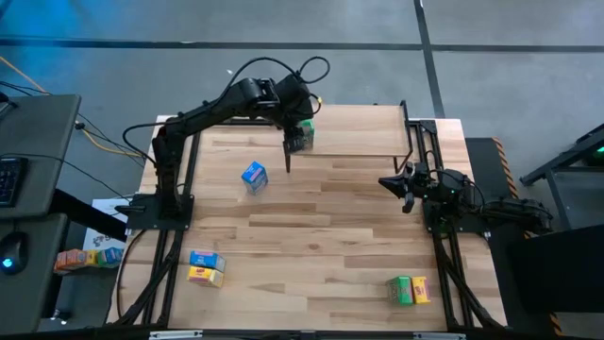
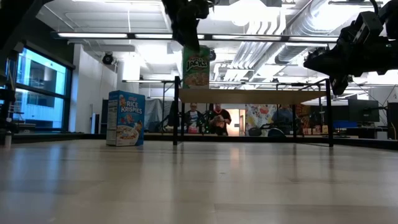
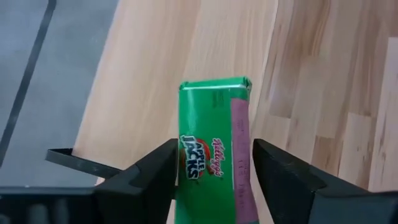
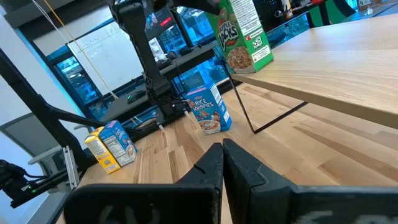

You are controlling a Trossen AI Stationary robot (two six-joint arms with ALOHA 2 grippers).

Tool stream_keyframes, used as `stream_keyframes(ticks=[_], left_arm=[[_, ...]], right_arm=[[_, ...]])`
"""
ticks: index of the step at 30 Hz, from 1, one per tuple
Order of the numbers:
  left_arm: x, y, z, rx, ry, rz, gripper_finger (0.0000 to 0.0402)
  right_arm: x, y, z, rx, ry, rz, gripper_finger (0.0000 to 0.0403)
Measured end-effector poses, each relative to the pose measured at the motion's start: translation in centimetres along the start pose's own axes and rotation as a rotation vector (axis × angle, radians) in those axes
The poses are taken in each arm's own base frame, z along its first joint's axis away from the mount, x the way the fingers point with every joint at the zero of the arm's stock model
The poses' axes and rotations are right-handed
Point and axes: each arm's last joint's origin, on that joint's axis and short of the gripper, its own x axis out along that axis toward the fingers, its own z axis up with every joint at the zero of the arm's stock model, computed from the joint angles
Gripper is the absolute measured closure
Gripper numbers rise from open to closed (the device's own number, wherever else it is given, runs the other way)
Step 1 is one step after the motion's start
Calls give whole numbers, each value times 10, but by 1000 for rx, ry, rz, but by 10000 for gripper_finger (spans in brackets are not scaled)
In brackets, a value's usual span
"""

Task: Stack cereal on shelf
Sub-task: Put the top green cereal box on the shelf

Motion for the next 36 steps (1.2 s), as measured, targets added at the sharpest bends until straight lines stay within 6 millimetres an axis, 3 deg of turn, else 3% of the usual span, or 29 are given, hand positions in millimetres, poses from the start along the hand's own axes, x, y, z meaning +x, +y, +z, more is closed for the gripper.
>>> stream_keyframes(ticks=[10, 15, 20, 24, 28, 32, 36], left_arm=[[-30, 6, 12, -24, -113, 27, 190], [-65, 9, 18, -116, -222, 42, 190], [-113, 6, 5, -230, -344, -48, 190], [-146, -9, -1, -239, -432, -113, 201], [-165, -33, -2, -199, -492, -104, 236], [-168, -62, 1, -122, -502, -108, 283], [-149, -89, 0, -72, -500, -98, 338]], right_arm=[[0, 0, 0, 0, 0, 0, 402], [0, 0, 0, 0, 0, 0, 402], [0, 0, 0, 0, 1, 0, 402], [0, 0, 0, 0, 0, 0, 402], [0, 0, 0, 0, 1, 0, 402], [0, 0, 0, 0, 1, 0, 402], [0, 0, 0, 0, 1, 0, 402]])
